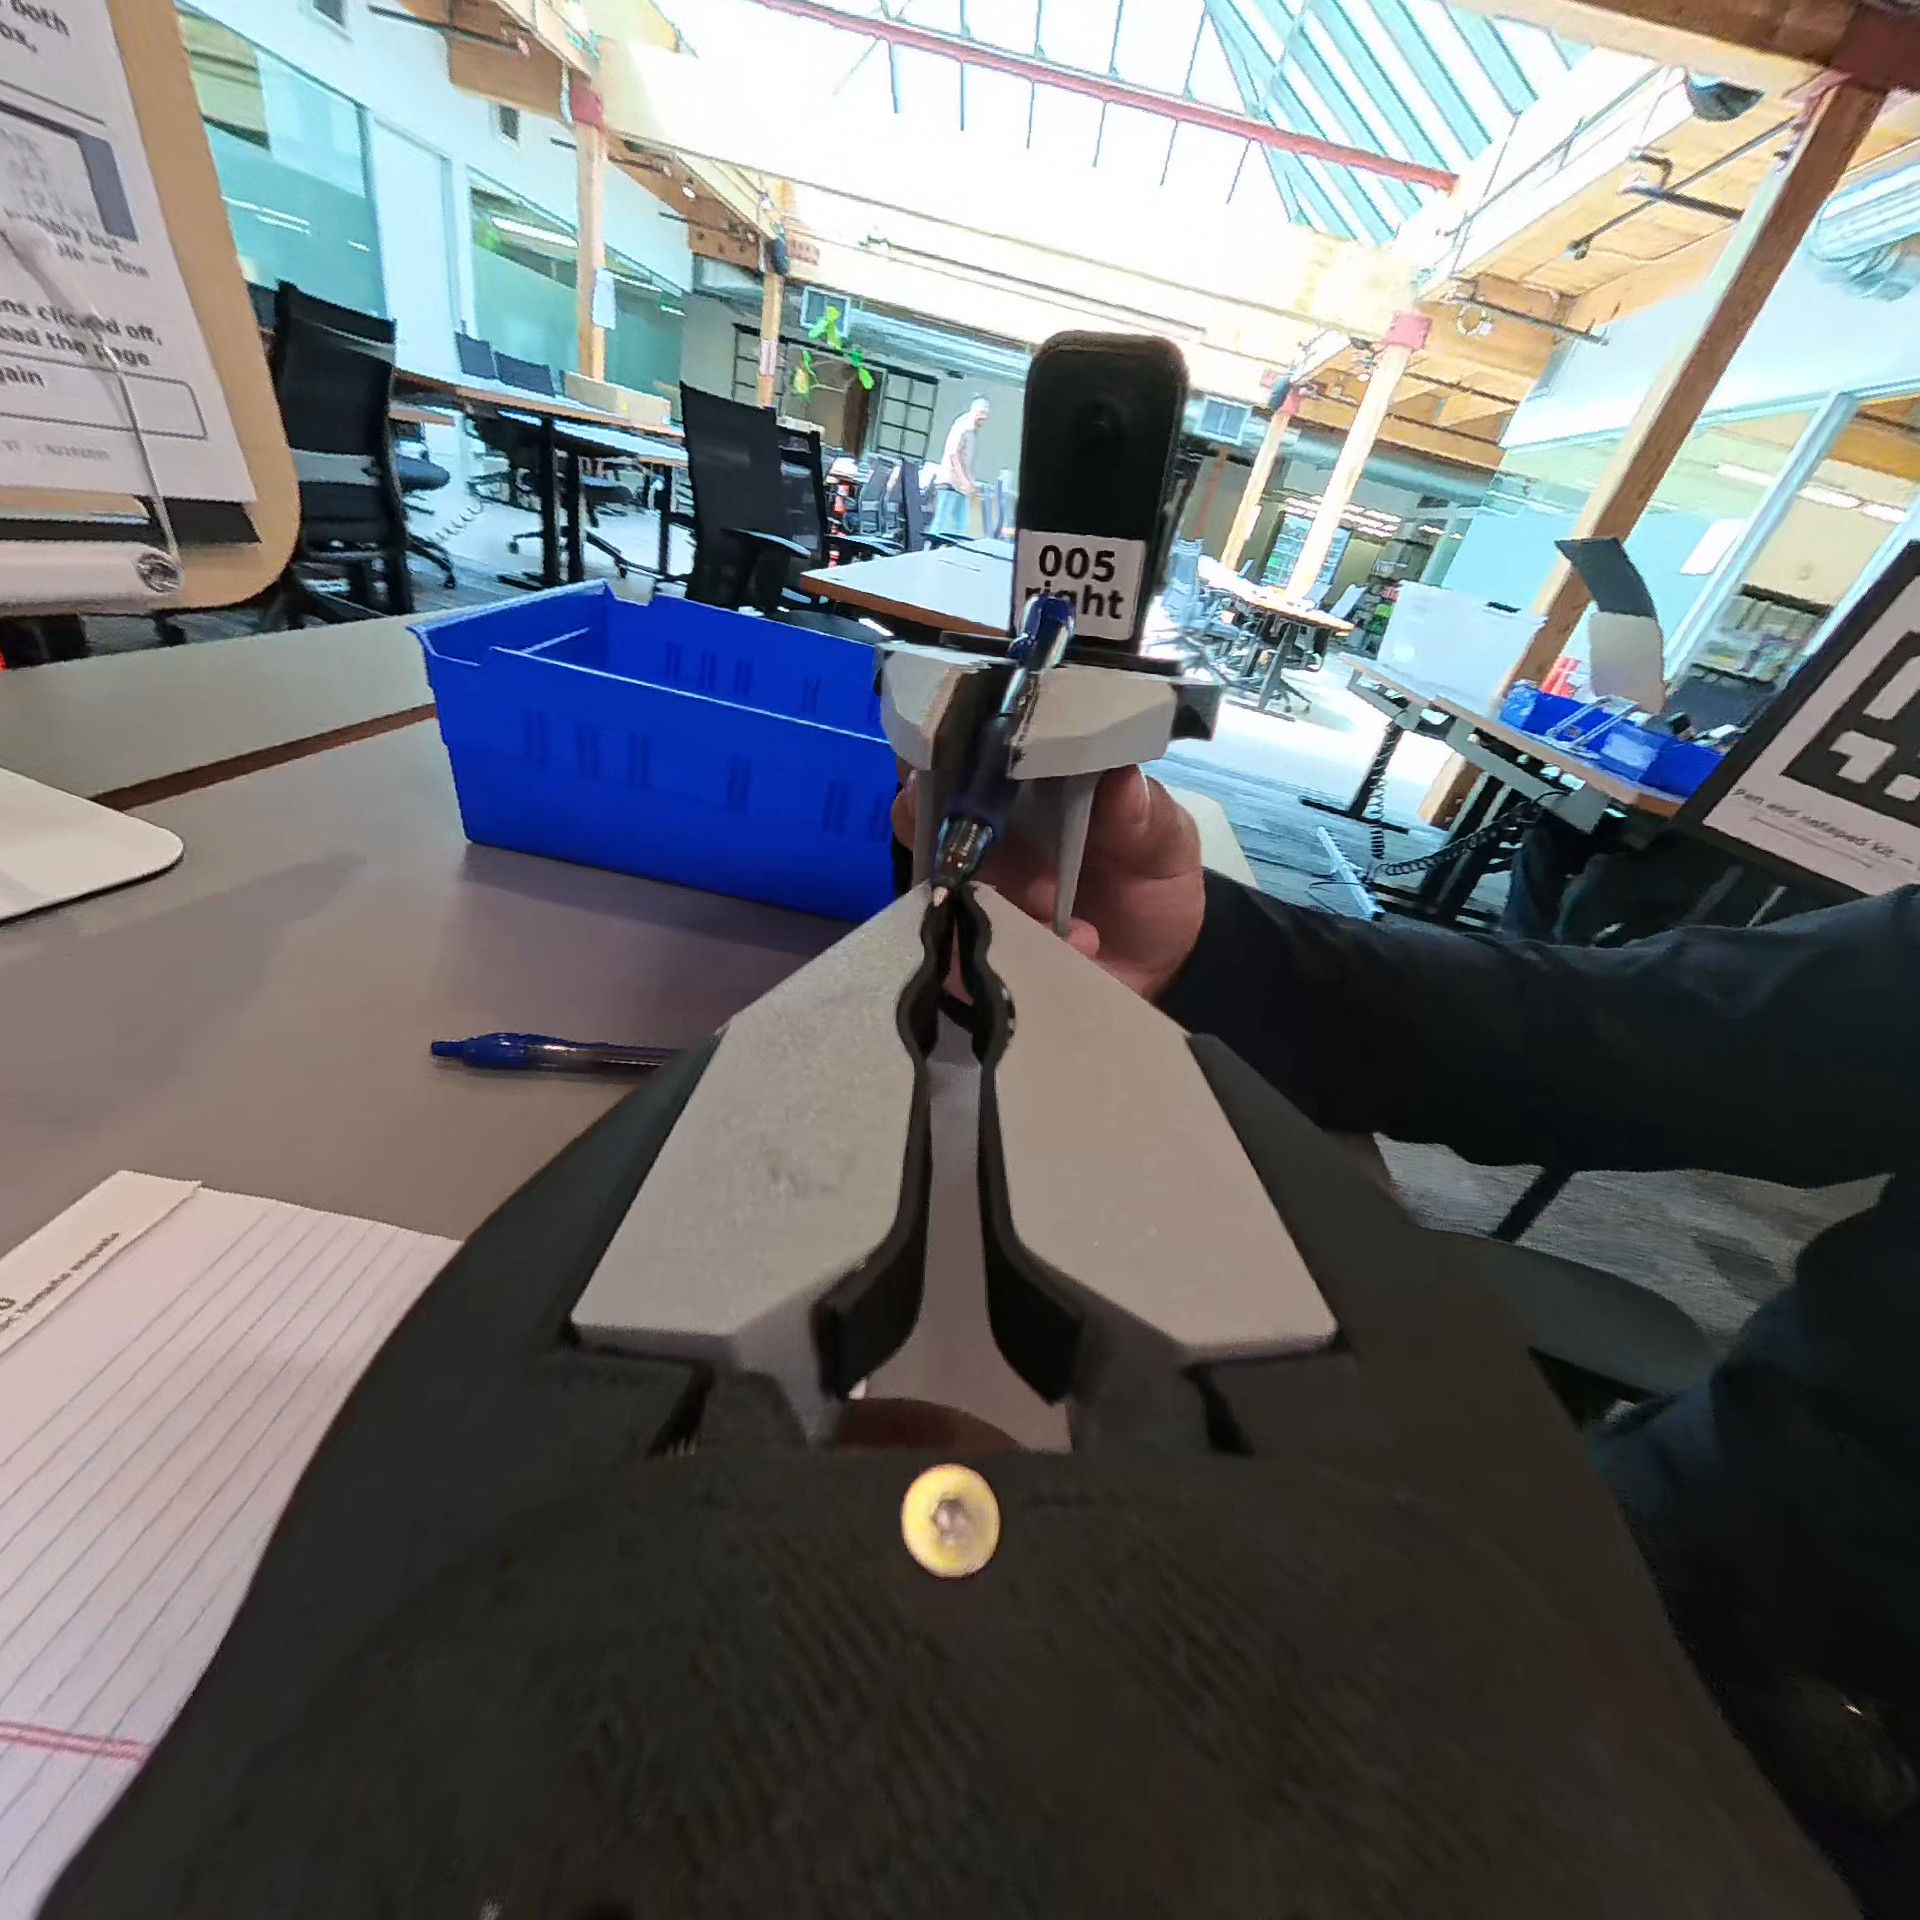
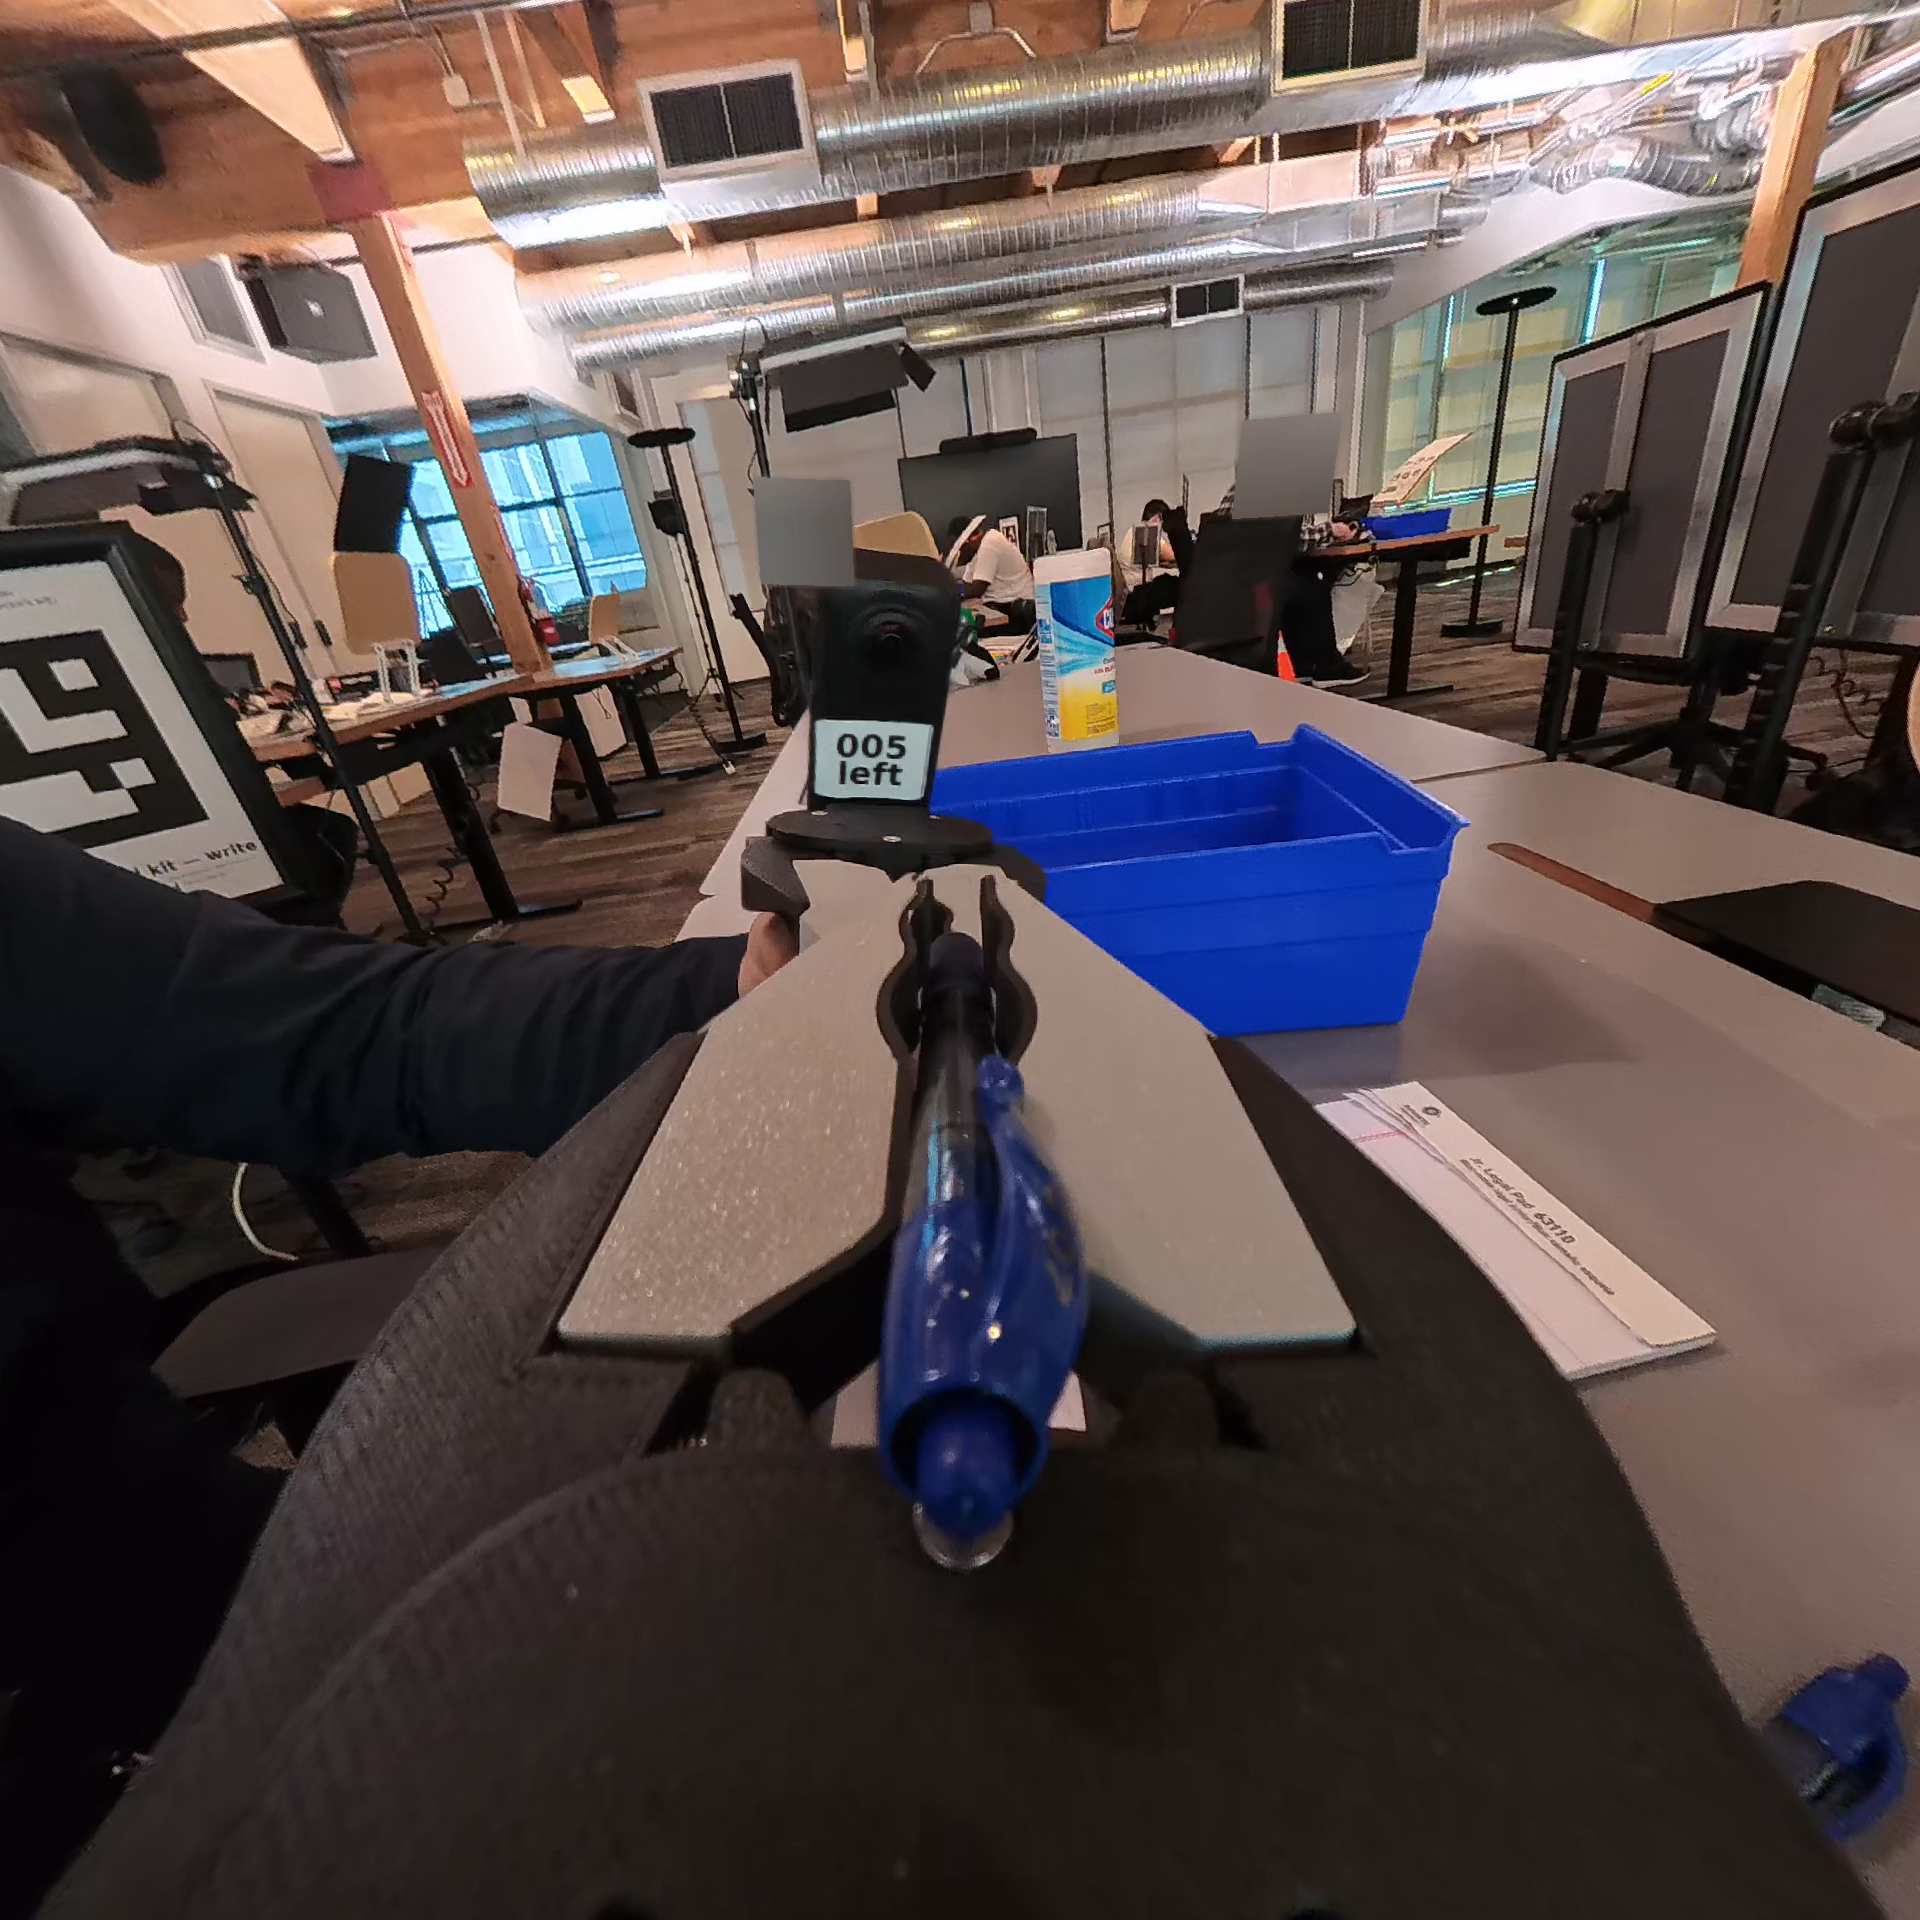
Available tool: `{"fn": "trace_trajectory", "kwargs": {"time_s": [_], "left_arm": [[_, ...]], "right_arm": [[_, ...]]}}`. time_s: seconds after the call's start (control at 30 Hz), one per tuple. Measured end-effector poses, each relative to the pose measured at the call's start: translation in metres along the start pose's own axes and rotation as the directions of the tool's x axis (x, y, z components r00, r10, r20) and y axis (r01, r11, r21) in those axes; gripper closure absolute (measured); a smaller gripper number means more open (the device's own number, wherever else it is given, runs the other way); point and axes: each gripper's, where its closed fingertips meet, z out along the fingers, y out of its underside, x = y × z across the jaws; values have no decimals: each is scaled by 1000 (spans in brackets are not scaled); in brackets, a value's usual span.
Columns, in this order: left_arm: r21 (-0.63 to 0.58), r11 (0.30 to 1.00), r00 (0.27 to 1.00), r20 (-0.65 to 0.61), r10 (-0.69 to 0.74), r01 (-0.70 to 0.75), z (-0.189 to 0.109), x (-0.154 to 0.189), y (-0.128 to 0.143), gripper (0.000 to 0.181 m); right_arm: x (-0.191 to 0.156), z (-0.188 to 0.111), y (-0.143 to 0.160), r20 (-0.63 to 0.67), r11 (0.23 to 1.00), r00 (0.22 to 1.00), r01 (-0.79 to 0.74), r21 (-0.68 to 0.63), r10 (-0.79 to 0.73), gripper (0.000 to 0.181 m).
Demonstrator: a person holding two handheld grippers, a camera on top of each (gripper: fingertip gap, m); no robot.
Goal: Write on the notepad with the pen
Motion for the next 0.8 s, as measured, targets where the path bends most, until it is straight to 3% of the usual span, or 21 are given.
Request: {"fn": "trace_trajectory", "kwargs": {"time_s": [0.4,0.57,0.7,0.8], "left_arm": [[-7,1000,999,34,7,-7,1,-7,4,181],[6,998,994,90,-67,67,-6,-25,3,181],[-119,981,972,201,-124,150,-8,-50,29,181],[-310,929,937,339,-91,202,-13,-73,71,181]], "right_arm": [[7,0,4,-9,998,998,-68,-3,68,176],[11,-6,-12,15,982,988,-156,108,156,176],[22,-20,-25,23,955,975,-222,198,222,176],[31,-28,-26,-9,950,972,-226,215,233,176]]}}
